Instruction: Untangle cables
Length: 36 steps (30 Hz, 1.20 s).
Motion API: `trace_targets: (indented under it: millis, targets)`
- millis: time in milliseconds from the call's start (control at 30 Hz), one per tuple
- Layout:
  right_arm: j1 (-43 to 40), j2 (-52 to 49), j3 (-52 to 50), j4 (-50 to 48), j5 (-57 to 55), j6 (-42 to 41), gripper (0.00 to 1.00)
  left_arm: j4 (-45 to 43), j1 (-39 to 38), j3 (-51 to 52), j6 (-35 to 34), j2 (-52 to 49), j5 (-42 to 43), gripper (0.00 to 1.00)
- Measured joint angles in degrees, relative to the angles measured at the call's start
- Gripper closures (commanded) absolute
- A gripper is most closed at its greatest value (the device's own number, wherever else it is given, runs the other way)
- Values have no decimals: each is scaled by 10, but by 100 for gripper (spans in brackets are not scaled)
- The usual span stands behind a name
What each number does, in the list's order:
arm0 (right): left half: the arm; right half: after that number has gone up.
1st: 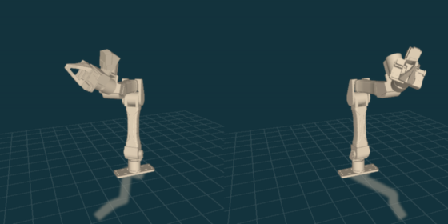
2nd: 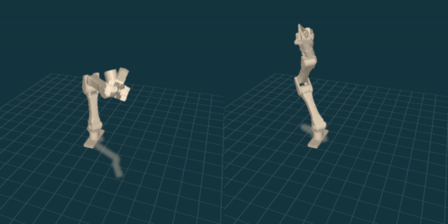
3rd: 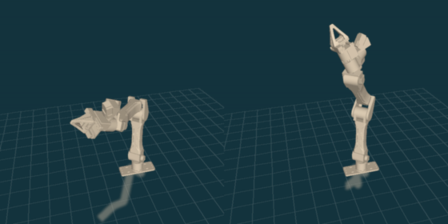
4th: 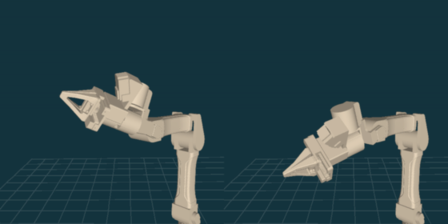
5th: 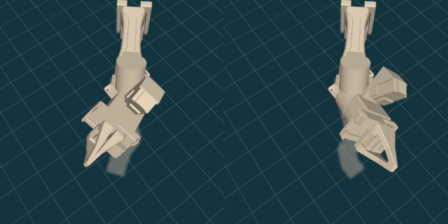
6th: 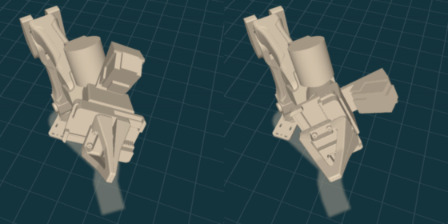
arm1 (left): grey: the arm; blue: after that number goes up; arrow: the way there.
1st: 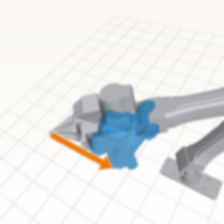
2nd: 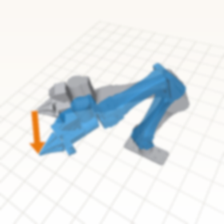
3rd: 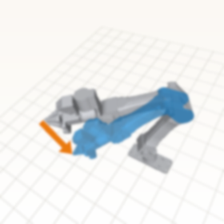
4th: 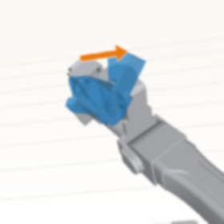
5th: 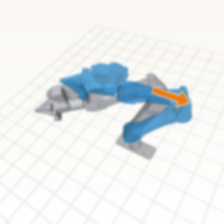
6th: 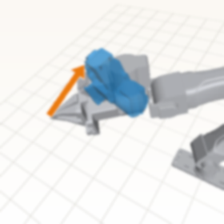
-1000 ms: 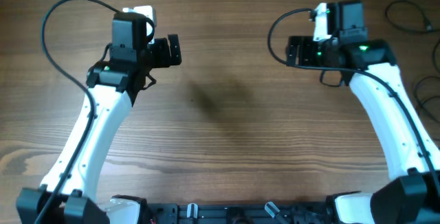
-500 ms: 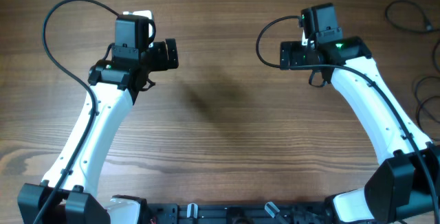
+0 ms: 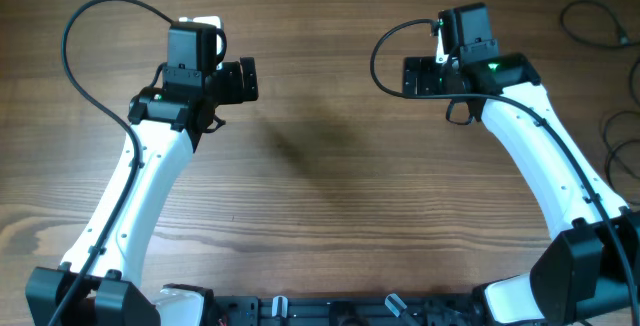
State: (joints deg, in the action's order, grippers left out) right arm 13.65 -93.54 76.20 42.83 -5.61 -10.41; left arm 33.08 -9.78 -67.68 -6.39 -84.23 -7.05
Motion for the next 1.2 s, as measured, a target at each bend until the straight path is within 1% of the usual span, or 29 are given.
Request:
trace_targets:
  millis: [1200]
  targets:
    - [0, 0, 0, 0, 0, 0, 0, -5, 0, 0, 0, 0, 0, 0]
